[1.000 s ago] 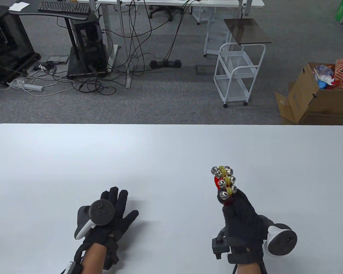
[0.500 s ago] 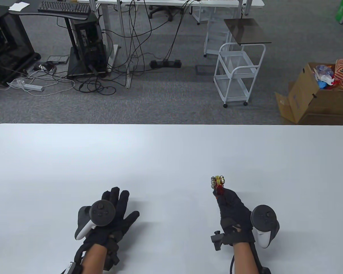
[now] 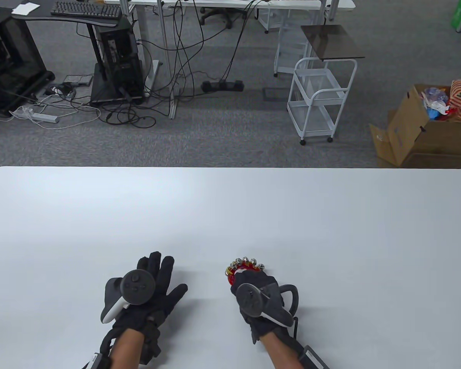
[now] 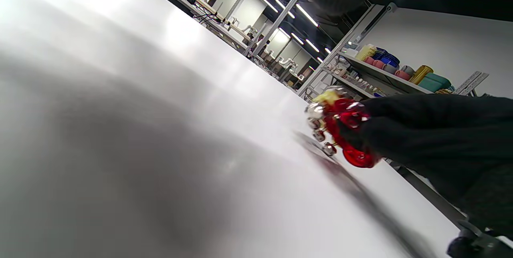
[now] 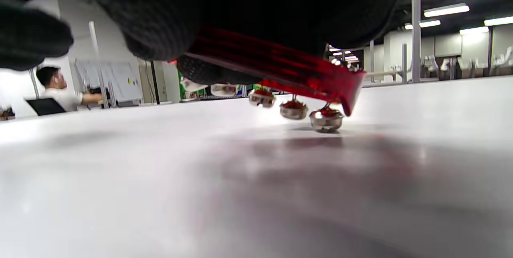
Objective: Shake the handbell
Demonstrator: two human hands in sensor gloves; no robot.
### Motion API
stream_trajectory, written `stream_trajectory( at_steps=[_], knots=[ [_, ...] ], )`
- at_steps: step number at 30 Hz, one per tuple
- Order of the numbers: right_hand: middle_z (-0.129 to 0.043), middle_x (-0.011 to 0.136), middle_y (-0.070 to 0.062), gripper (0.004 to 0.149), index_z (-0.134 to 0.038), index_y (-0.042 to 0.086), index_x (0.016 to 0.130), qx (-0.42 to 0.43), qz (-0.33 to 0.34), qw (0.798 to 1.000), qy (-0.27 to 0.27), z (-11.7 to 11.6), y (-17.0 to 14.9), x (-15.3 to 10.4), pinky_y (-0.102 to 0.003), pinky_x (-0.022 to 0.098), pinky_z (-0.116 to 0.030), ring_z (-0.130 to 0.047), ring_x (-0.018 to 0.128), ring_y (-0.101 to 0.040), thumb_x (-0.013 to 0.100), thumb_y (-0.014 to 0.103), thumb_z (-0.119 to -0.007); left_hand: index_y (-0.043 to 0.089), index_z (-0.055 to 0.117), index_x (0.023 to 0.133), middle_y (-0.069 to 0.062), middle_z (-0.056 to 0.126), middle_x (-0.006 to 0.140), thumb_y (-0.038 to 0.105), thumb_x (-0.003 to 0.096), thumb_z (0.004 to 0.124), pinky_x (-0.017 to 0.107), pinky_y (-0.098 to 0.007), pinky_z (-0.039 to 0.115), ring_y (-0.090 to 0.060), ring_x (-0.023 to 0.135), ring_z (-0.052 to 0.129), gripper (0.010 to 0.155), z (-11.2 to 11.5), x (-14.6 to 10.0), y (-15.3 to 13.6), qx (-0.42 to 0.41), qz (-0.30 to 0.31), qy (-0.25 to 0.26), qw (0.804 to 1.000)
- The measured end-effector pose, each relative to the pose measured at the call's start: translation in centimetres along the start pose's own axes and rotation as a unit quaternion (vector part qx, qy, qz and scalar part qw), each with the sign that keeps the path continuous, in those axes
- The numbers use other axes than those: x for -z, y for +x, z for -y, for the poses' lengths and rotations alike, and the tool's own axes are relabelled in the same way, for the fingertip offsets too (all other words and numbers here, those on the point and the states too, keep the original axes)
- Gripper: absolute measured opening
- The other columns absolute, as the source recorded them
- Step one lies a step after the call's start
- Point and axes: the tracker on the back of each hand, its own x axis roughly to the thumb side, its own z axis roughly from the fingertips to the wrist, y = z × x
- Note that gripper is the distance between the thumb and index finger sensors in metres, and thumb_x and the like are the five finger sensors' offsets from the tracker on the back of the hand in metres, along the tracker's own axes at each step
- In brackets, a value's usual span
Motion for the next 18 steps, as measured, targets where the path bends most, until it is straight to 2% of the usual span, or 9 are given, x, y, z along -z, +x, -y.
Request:
stream_trajectory(
  at_steps=[5,6,12,16,18],
  knots=[
    [-0.093,0.084,-0.007,0.043,-0.091,0.017,0.085,-0.064,0.019,0.998,0.007,-1.4,2.0,0.1,-0.051,0.055,-0.077,-0.094,0.074,-0.032,0.049,0.039,-0.083,0.018,0.015,0.119,-0.018,-0.006,0.119,0.053,0.0612,0.061,0.069,-0.072,0.007,-0.051,0.104,-0.01,0.082,0.1,0.1,0.2,0.007,0.002,-0.001,1.0],
    [-0.092,0.085,-0.007,0.043,-0.09,0.018,0.086,-0.07,0.021,0.997,0.025,-1.5,2.2,0.2,-0.05,0.056,-0.076,-0.094,0.075,-0.032,0.049,0.04,-0.083,0.018,0.015,0.119,-0.018,-0.006,0.119,0.053,0.0612,0.061,0.069,-0.072,0.007,-0.051,0.104,-0.01,0.082,0.1,0.1,0.2,0.007,0.003,-0.002,1.0],
    [-0.092,0.086,-0.006,0.045,-0.089,0.018,0.087,-0.055,0.021,0.998,0.024,-1.3,2.1,0.1,-0.051,0.057,-0.076,-0.093,0.076,-0.032,0.049,0.041,-0.082,0.018,0.015,0.119,-0.018,-0.006,0.119,0.052,0.0614,0.061,0.069,-0.072,0.007,-0.051,0.104,-0.009,0.081,0.4,0.2,0.4,0.014,0.002,-0.006,1.0],
    [-0.091,0.087,-0.006,0.047,-0.087,0.018,0.089,-0.016,0.024,0.999,0.018,-0.1,1.2,0.0,-0.053,0.059,-0.074,-0.091,0.079,-0.032,0.049,0.043,-0.082,0.018,0.015,0.119,-0.018,-0.006,0.119,0.054,0.0609,0.061,0.069,-0.072,0.007,-0.051,0.104,-0.009,0.083,0.4,0.2,0.4,0.011,0.003,-0.003,1.0],
    [-0.089,0.089,-0.007,0.05,-0.086,0.017,0.09,0.009,0.026,0.999,-0.032,2.4,0.0,-0.8,-0.054,0.06,-0.073,-0.089,0.082,-0.035,0.049,0.044,-0.081,0.018,0.015,0.119,-0.018,-0.006,0.119,0.055,0.0607,0.062,0.069,-0.072,0.007,-0.051,0.104,-0.01,0.084,0.1,0.0,0.3,0.012,0.003,0.002,1.0]
  ],
)
